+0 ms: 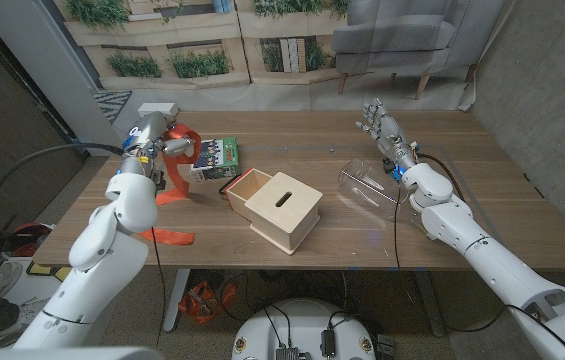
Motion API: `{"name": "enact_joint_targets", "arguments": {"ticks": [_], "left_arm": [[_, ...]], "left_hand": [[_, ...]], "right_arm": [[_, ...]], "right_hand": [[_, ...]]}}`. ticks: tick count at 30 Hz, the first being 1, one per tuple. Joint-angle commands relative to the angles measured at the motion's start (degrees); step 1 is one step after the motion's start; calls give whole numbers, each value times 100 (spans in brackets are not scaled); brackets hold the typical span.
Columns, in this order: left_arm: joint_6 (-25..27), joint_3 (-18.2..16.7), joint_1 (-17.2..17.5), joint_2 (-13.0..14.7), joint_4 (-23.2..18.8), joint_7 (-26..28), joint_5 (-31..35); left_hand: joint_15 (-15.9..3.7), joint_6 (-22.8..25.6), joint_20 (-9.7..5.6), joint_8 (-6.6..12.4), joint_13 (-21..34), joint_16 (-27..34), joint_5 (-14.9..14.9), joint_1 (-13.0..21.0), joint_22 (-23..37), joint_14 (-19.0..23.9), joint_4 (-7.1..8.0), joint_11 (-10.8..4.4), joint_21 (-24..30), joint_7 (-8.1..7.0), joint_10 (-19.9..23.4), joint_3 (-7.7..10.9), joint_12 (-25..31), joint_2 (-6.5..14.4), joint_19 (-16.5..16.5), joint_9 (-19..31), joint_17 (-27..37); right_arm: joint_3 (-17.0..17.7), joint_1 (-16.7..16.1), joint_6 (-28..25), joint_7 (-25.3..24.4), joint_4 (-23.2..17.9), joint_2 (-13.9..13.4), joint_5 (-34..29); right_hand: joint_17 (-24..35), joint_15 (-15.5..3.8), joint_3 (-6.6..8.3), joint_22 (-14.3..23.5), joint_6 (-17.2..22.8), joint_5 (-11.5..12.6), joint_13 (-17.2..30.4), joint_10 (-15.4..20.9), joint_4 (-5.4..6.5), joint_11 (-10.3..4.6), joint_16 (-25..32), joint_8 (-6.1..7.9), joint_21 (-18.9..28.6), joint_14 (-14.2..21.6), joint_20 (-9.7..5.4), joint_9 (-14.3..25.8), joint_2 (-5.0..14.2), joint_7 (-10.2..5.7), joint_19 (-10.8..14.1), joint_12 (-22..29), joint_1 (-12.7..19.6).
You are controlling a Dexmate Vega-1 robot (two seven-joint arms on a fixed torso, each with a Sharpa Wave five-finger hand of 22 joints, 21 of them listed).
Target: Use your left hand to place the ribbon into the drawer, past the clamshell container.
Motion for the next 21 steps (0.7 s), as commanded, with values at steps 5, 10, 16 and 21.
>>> {"name": "enact_joint_targets", "arguments": {"ticks": [5,10,16,21], "left_arm": [[-1260,-169,37,701,352,41,-382],[-1583,-146,29,845,479,242,-350],[-1972,-145,12,1013,625,447,-368],[-2217,-95,-23,1147,740,624,-293]], "left_hand": [[-1428,94,-518,159,725,-58,49,-44,-19,930,311,-1269,30,6,1214,383,-12,30,-72,276,7],[-1427,106,-539,153,706,-75,57,-75,-28,950,317,-1289,37,-19,1249,397,-44,18,-70,270,23],[-1430,118,-548,149,751,-105,66,-102,-36,957,317,-1321,39,-16,1248,416,-56,6,-80,267,36],[-1429,133,-555,148,766,-128,72,-127,-40,963,320,-1341,36,-51,1253,431,-80,-3,-99,264,49]], "right_arm": [[16,-6,44,20,87,35,39],[12,11,67,40,114,49,41],[15,8,66,35,122,61,53],[22,2,98,49,131,57,50]], "right_hand": [[-2,-5,48,14,57,-14,33,47,1,-11,-23,14,-16,44,-70,30,-9,15,48,22,-12],[-1,-5,56,14,55,-17,33,107,1,5,-24,14,-19,45,-70,30,-13,18,47,43,-19],[-1,-5,61,14,55,-19,34,110,0,3,-23,14,-18,46,-68,30,-15,21,51,42,-23],[-2,-5,65,14,56,-21,34,115,0,-2,-22,14,-18,51,-66,30,-17,17,53,41,-26]]}}
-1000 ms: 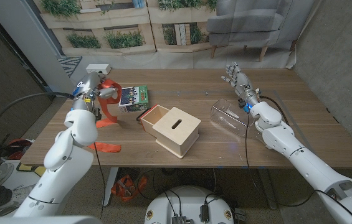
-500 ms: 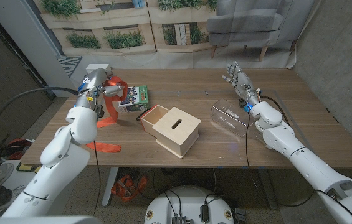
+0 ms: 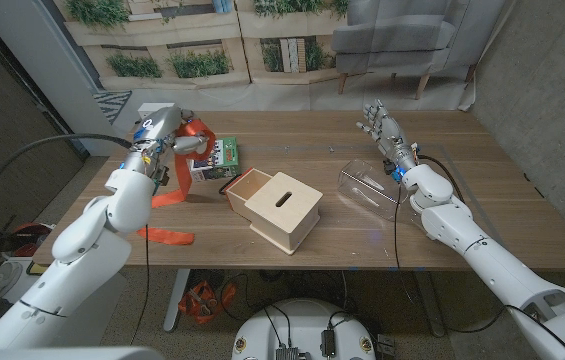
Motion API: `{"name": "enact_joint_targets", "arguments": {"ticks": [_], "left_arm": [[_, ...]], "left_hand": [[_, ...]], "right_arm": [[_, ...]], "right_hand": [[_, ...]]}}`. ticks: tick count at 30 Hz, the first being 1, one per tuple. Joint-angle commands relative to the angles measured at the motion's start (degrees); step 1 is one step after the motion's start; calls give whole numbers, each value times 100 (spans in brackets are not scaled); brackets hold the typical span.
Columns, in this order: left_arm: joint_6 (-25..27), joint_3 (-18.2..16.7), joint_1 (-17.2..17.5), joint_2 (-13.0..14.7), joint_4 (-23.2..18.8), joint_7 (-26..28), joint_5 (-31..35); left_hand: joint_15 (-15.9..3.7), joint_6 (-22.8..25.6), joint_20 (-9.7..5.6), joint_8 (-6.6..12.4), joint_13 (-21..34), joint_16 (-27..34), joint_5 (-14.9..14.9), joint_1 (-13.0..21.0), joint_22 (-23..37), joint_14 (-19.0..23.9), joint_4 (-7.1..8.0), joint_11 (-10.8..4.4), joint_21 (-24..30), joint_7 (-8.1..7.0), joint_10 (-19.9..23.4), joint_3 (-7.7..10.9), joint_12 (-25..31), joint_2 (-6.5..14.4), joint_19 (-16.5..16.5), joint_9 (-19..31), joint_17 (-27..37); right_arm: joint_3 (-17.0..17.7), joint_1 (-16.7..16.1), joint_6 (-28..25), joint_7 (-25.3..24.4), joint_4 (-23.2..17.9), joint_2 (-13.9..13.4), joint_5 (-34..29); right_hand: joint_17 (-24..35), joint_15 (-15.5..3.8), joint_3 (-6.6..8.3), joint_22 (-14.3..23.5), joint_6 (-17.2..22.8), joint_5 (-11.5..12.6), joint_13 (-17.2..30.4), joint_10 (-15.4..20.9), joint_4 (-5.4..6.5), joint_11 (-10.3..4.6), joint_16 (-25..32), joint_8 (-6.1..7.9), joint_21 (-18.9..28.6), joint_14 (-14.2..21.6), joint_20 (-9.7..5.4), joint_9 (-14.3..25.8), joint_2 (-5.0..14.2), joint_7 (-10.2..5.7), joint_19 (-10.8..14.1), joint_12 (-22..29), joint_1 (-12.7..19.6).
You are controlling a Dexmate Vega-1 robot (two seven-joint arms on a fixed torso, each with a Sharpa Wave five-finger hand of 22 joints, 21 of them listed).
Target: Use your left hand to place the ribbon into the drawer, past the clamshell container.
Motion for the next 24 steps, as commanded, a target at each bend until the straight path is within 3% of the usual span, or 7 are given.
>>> {"name": "enact_joint_targets", "arguments": {"ticks": [1,10,24], "left_arm": [[-751,47,-50,347,270,381,18],[-1428,126,-155,563,609,812,-26],[-1982,356,-384,845,949,1048,-154]], "left_hand": [[-1346,90,-575,139,340,-31,50,-26,13,853,323,-1327,31,-47,1262,358,-19,32,-54,250,23],[-1346,124,-585,130,354,-70,60,-69,8,881,327,-1338,37,-75,1267,387,-72,20,-54,224,41],[-1346,156,-569,111,371,-133,79,-111,2,881,318,-1357,26,-88,1279,442,-156,-7,-95,185,97]], "right_arm": [[16,-5,41,7,22,17,17],[33,-34,30,-11,-58,-18,19],[40,-81,43,-13,-124,-61,12]], "right_hand": [[-2,-5,66,13,56,-22,34,53,-1,2,-21,14,-18,52,-65,30,-16,18,54,41,-26],[-2,-6,72,13,54,-25,35,56,-1,0,-23,13,-19,50,-76,30,-20,18,56,39,-31],[-3,-8,85,13,55,-30,35,55,-5,-16,-23,14,-20,54,-76,30,-25,23,63,33,-39]]}}
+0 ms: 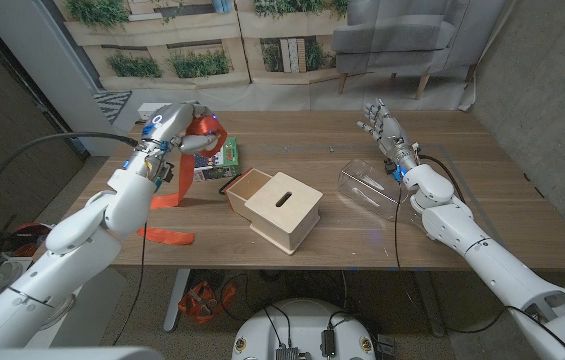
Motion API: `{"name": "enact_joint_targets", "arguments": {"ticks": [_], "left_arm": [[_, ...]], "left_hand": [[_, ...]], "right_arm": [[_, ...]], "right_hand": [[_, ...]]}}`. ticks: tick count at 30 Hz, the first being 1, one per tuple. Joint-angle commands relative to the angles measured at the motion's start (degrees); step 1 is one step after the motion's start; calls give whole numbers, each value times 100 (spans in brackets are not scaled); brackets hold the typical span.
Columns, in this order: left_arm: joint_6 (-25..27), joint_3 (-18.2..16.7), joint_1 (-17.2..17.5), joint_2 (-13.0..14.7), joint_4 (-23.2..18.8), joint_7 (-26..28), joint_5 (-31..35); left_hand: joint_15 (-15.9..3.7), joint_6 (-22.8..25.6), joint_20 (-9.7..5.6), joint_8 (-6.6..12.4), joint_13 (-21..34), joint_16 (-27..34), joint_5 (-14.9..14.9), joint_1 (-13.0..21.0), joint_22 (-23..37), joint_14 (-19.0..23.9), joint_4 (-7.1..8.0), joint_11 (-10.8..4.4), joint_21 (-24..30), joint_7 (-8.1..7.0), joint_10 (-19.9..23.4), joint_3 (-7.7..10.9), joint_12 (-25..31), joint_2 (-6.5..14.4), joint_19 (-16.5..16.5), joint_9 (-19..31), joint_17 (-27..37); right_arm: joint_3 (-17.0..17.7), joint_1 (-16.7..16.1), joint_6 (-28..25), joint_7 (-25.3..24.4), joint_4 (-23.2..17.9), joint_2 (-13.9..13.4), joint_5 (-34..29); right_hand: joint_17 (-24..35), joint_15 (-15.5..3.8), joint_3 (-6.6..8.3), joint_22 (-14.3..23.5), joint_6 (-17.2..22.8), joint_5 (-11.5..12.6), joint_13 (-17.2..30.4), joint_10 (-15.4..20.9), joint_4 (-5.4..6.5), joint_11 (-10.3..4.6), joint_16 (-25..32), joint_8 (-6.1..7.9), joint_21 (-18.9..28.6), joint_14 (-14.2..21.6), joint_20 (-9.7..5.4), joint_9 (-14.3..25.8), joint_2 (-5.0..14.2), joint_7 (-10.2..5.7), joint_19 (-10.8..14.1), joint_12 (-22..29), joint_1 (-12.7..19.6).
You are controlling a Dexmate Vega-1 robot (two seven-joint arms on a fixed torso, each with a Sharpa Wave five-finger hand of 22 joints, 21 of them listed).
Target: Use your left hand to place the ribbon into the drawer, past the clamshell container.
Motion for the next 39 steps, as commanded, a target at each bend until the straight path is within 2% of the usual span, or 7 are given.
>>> {"name": "enact_joint_targets", "arguments": {"ticks": [1,9,26,39], "left_arm": [[-538,212,-211,268,327,213,-135],[-782,432,-430,387,552,313,-205],[-1182,1035,-1012,557,1019,285,-498],[-1375,1403,-1360,687,1249,-67,-951]], "left_hand": [[-1231,85,-578,108,43,-58,36,-3,1,804,358,-1231,26,-17,1215,405,-44,17,-3,181,14],[-1230,91,-572,93,66,-113,48,-35,-3,809,361,-1270,18,-30,1216,442,-96,8,-14,155,23],[-1229,97,-548,82,94,-218,67,-82,-7,815,363,-1251,0,-35,1244,501,-173,-10,-45,136,15],[-1234,111,-536,75,109,-277,79,-109,-8,851,360,-1268,-5,-33,1273,546,-230,-22,-36,121,22]], "right_arm": [[7,-30,15,1,-56,-35,-4],[3,-2,16,9,-74,-34,-8],[7,66,51,70,3,-20,11],[-2,142,85,110,113,10,-5]], "right_hand": [[-3,0,37,13,58,-8,35,56,-6,-19,-24,15,-19,53,-77,30,4,23,66,33,-9],[-4,-7,43,13,57,-10,36,62,-8,5,-24,15,-17,55,-79,30,1,25,75,33,-12],[-5,-12,56,13,61,-14,36,65,-14,2,-24,15,-20,59,-74,30,-4,24,78,30,-16],[-5,-16,65,13,60,-17,36,67,-17,11,-24,15,-22,63,-73,30,-7,21,80,29,-21]]}}
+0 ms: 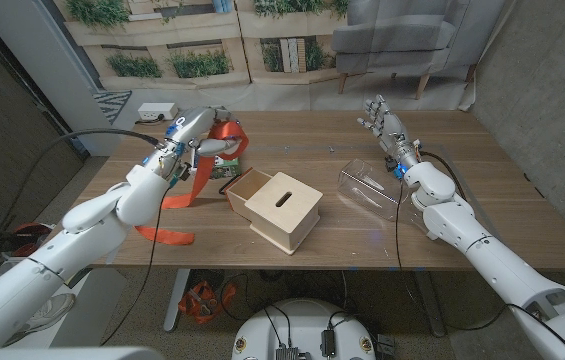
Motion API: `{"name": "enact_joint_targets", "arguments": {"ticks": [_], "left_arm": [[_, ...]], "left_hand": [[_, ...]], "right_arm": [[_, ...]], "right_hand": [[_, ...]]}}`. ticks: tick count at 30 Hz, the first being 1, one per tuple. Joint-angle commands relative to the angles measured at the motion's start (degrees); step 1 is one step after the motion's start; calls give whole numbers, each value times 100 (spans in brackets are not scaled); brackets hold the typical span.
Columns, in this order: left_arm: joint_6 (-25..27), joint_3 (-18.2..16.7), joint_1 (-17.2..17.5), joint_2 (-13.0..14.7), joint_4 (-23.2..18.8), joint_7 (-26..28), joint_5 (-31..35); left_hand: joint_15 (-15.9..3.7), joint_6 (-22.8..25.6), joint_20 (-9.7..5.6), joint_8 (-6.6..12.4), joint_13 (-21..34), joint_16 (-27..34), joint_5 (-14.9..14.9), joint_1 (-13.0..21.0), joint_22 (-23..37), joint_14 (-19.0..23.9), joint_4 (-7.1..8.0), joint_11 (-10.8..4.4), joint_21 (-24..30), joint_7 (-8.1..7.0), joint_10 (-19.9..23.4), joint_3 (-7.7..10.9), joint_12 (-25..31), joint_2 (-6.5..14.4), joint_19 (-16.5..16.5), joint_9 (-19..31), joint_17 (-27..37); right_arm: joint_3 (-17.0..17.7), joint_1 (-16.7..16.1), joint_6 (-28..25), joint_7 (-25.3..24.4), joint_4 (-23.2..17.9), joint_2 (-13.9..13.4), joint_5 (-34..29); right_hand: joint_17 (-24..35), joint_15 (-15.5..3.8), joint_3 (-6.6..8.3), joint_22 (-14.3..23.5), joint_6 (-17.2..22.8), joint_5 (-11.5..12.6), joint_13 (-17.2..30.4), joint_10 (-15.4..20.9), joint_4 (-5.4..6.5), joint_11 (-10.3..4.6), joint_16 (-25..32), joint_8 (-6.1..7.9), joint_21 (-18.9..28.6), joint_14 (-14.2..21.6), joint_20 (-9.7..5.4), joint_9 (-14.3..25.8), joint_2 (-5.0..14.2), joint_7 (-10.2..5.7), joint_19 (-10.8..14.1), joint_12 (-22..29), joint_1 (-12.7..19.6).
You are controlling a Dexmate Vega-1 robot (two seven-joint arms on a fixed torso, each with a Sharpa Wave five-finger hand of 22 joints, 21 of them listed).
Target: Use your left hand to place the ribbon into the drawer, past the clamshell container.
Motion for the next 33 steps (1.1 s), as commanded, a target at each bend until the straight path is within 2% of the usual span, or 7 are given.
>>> {"name": "enact_joint_targets", "arguments": {"ticks": [1,33], "left_arm": [[-190,437,-417,157,295,-309,-396],[-342,1127,-995,319,577,-971,-687]], "left_hand": [[-1181,72,-567,75,8,-14,53,10,19,779,392,-1126,-5,13,1177,439,-26,22,-4,120,13],[-1183,85,-566,61,69,-155,52,-29,23,875,376,-1119,3,29,1238,523,-134,6,19,110,-6]], "right_arm": [[-10,75,37,51,104,30,-11],[-2,175,126,141,285,97,9]], "right_hand": [[-5,5,42,12,30,-20,36,69,7,9,-24,15,-22,43,-94,30,-9,-5,59,30,-23],[-5,10,58,12,32,-26,36,72,2,1,-23,15,-24,51,-100,30,-19,-3,67,28,-37]]}}
